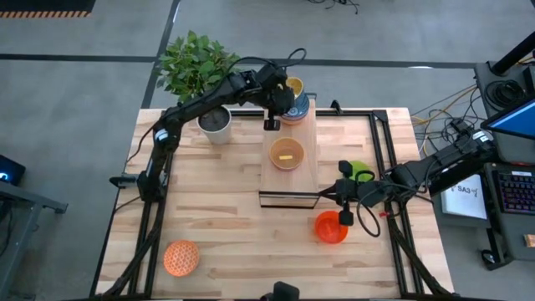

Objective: Place and stack bowls onto a shelf
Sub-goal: Stack the yellow patterned bowl on top of the dark blue patterned bowl on the shelf

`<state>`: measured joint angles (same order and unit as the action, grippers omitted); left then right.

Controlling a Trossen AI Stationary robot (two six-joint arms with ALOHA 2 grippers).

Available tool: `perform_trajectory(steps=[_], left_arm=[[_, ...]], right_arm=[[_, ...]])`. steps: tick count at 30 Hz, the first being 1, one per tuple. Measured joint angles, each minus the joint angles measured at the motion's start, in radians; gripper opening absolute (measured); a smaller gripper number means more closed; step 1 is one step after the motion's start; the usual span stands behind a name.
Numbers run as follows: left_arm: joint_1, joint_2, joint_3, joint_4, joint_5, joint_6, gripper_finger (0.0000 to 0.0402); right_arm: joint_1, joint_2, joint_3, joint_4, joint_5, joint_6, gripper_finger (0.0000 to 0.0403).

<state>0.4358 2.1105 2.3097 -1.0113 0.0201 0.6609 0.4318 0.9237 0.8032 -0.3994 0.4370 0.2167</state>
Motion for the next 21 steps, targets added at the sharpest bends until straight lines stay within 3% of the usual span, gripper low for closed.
perform_trajectory(steps=[11, 21], left_arm=[[-0.001, 0.000, -0.008, 0.024, 0.007, -0.015, 0.0046], [-0.004, 0.000, -0.008, 0.051, 0.027, -0.024, 0.0117]], right_arm=[[0.000, 0.000, -0.001, -0.004, 0.000, 0.000, 0.0012], [0.000, 0.000, -0.001, -0.007, 0.000, 0.000, 0.0012]])
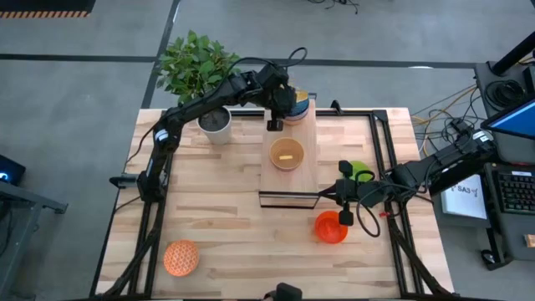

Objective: Place and stack bowls onto a shelf
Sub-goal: Stack the yellow patterned bowl on top of the dark blue patterned bowl on the shelf

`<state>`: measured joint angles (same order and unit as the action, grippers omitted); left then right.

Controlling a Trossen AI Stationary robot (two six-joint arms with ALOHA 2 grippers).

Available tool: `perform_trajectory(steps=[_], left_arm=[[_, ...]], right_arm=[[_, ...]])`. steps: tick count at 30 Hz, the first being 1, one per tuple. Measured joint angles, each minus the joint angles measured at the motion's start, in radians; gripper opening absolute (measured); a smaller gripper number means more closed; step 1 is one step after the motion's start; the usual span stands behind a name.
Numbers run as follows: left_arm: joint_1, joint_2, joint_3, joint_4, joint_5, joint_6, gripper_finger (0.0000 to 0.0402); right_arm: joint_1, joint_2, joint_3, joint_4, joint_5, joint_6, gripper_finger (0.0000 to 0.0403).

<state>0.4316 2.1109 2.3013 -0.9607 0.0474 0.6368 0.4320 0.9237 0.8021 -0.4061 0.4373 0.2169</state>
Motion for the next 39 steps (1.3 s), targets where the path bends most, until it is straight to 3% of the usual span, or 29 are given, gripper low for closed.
perform_trajectory(steps=[8, 16, 21, 25, 33, 39], left_arm=[[-0.004, 0.000, 0.006, -0.006, 0.072, -0.029, 0.0176], [-0.010, -0.028, 0.046, -0.054, 0.075, -0.006, 0.0183], [0.009, -0.059, 0.048, -0.064, 0.062, 0.023, 0.0161], [0.060, -0.057, 0.044, -0.081, -0.053, 0.047, 0.0130], [0.121, -0.014, 0.041, -0.136, 0.053, -0.017, 0.0067], [0.117, 0.007, 0.041, -0.142, 0.058, -0.040, 0.0045]], right_arm=[[0.000, 0.000, 0.000, 0.000, 0.000, 0.000, 0.0012], [0.000, 0.000, -0.005, -0.001, 0.000, 0.000, 0.0012], [0.000, 0.000, -0.006, -0.001, 0.000, 0.000, 0.0012], [0.000, 0.000, -0.006, -0.001, 0.000, 0.000, 0.0012], [0.000, 0.000, -0.006, 0.000, 0.000, 0.000, 0.0012], [0.000, 0.000, -0.006, 0.000, 0.000, -0.005, 0.0012]])
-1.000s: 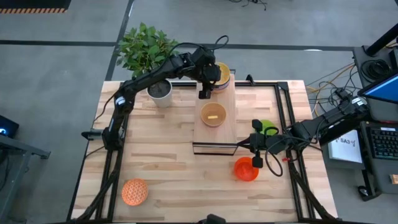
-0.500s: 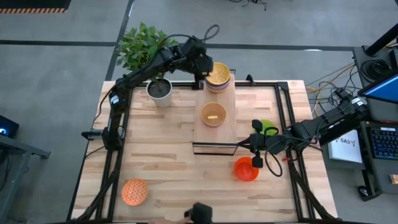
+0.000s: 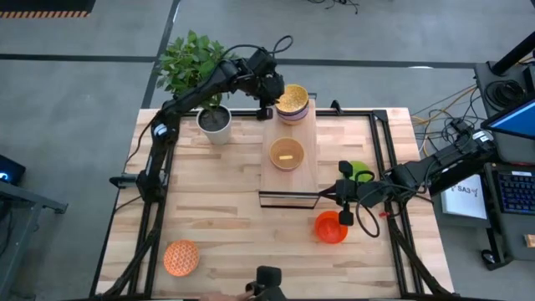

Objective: Place and stack bowls onto a shelf
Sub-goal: Stack the yellow patterned bowl on top of the dark blue patterned bowl on the shelf, then stack the green bowl on top of the yellow bowl on the shelf

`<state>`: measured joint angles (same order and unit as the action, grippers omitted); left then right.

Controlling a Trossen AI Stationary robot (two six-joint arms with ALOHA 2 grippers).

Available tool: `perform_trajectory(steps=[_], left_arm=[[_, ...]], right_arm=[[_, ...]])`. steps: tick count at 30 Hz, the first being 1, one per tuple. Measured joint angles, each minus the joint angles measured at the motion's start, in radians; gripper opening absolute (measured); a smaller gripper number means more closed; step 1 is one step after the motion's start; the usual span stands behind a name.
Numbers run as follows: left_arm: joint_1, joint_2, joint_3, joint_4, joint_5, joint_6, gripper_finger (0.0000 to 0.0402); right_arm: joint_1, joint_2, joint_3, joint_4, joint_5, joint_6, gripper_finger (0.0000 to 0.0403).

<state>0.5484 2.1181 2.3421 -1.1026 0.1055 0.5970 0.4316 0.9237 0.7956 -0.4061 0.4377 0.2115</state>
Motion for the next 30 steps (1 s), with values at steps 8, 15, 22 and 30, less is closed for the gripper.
perform_trajectory(steps=[8, 15, 22, 30], left_arm=[[-0.055, -0.042, 0.012, -0.046, 0.112, -0.109, 0.0041], [-0.230, -0.175, -0.003, -0.273, 0.144, -0.146, 0.0041], [-0.429, -0.381, -0.146, -0.276, 0.144, -0.179, 0.0041], [-0.568, -0.756, -0.752, 0.260, 0.093, -0.397, 0.0041]], right_arm=[[0.000, 0.000, 0.000, 0.002, 0.002, 0.004, 0.0012], [0.000, 0.001, -0.002, 0.034, 0.008, 0.005, 0.0012], [0.000, 0.001, -0.009, 0.064, 0.008, 0.021, 0.0012], [0.000, 0.002, -0.014, 0.105, 0.008, 0.096, 0.0012]])
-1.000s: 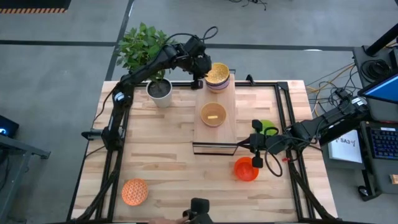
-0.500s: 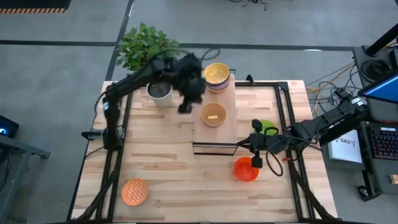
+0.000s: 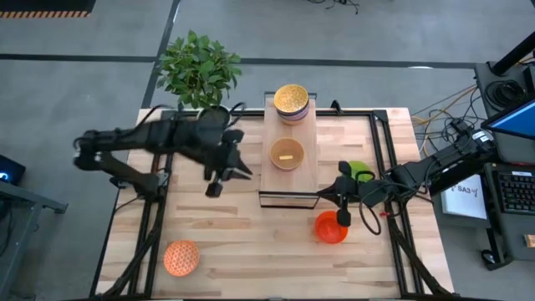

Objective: Place and stack bowls onto a shelf
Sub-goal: Stack the green bowl on top of the yellow bowl on the shelf

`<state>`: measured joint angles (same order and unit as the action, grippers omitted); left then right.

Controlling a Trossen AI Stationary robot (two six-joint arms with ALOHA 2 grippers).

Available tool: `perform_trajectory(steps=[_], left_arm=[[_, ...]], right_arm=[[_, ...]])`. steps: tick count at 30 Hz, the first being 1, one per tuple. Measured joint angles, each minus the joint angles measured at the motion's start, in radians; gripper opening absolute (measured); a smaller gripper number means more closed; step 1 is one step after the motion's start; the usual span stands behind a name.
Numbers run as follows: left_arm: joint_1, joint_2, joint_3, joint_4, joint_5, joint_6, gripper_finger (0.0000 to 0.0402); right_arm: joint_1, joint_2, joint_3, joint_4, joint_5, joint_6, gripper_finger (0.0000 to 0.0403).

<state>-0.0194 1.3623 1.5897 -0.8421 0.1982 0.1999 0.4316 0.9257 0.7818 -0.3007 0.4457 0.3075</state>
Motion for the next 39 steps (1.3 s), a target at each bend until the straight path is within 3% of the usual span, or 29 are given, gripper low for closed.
perform_trajectory(steps=[5, 9, 14, 18, 21, 25, 33, 39], left_arm=[[-0.103, -0.181, -0.330, 0.293, -0.186, -0.085, 0.0041], [-0.158, -0.287, -0.503, 0.436, -0.263, -0.108, 0.0041], [-0.176, -0.372, -0.609, 0.494, -0.269, -0.119, 0.0041], [-0.176, -0.397, -0.631, 0.490, -0.269, -0.135, 0.0041], [-0.176, -0.400, -0.634, 0.495, -0.269, -0.153, 0.0041], [-0.176, -0.392, -0.657, 0.496, -0.269, -0.171, 0.0041], [-0.176, -0.379, -0.674, 0.498, -0.269, -0.168, 0.0041], [-0.176, -0.382, -0.674, 0.498, -0.269, -0.159, 0.0041]], right_arm=[[0.000, 0.000, 0.002, -0.040, 0.000, 0.195, 0.0012], [-0.025, 0.005, 0.040, -0.220, 0.004, 0.492, 0.0012], [-0.088, 0.050, 0.114, -0.616, -0.013, 0.856, 0.0012], [-0.169, 0.092, 0.169, -0.942, -0.082, 1.034, 0.0012], [-0.245, 0.106, 0.171, -1.046, -0.166, 1.049, 0.0012], [-0.348, 0.103, 0.140, -1.040, -0.256, 0.960, 0.0012], [-0.435, 0.108, 0.111, -0.825, -0.218, 0.775, 0.0022], [-0.446, 0.179, 0.084, -0.766, -0.217, 0.754, 0.0077]])
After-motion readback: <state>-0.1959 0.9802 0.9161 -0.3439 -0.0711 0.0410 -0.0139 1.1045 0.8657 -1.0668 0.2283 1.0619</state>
